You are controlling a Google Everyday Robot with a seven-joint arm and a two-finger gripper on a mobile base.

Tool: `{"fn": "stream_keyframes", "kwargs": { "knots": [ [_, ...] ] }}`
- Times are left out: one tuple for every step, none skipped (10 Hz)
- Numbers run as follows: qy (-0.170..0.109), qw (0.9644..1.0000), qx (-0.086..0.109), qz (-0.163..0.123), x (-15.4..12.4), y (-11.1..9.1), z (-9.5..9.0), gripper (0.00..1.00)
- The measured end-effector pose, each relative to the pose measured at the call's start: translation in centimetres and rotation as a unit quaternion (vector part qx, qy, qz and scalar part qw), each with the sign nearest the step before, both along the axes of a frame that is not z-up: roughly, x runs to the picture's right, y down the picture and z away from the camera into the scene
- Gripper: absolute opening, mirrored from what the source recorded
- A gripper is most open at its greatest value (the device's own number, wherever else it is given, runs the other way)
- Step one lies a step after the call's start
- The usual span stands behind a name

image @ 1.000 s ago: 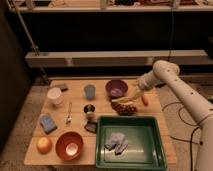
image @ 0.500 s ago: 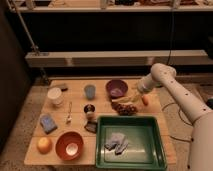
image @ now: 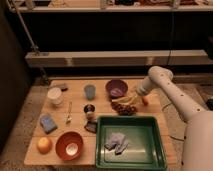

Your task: Place banana in table surface

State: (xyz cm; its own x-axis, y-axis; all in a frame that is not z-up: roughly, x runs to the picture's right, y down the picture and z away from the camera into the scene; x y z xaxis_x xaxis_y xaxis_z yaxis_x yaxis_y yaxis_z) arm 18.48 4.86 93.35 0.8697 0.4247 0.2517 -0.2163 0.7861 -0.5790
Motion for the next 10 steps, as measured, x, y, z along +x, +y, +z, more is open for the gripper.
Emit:
{"fn": "stream_keyframes", "kwargs": {
  "knots": [
    [-0.005, 1.0, -0.002, 0.002, -0.1, 0.0, 0.2, 0.53],
    [-0.009, 0.9999, -0.004, 0.004, -0.1, 0.1, 0.2, 0.44],
    [-0.015, 0.9999, -0.005, 0.004, -0.6, 0.0, 0.1, 0.34],
    [-0.023, 0.9997, -0.007, -0.002, -1.2, 0.0, 0.0, 0.23],
    [-0.028, 0.9996, -0.009, -0.004, -1.6, -0.2, -0.2, 0.13],
    [-0.03, 0.9995, -0.01, -0.005, -1.5, -0.4, -0.5, 0.05],
    [-0.029, 0.9995, -0.009, -0.004, -0.9, -1.3, -1.2, 0.0],
    [-0.028, 0.9996, -0.007, 0.0, 0.0, -2.2, -1.9, 0.0],
    [-0.026, 0.9996, -0.002, 0.008, 1.3, -3.7, -3.0, 0.0],
    [-0.025, 0.9996, 0.003, 0.016, 2.4, -5.0, -4.1, 0.0]
  ]
}}
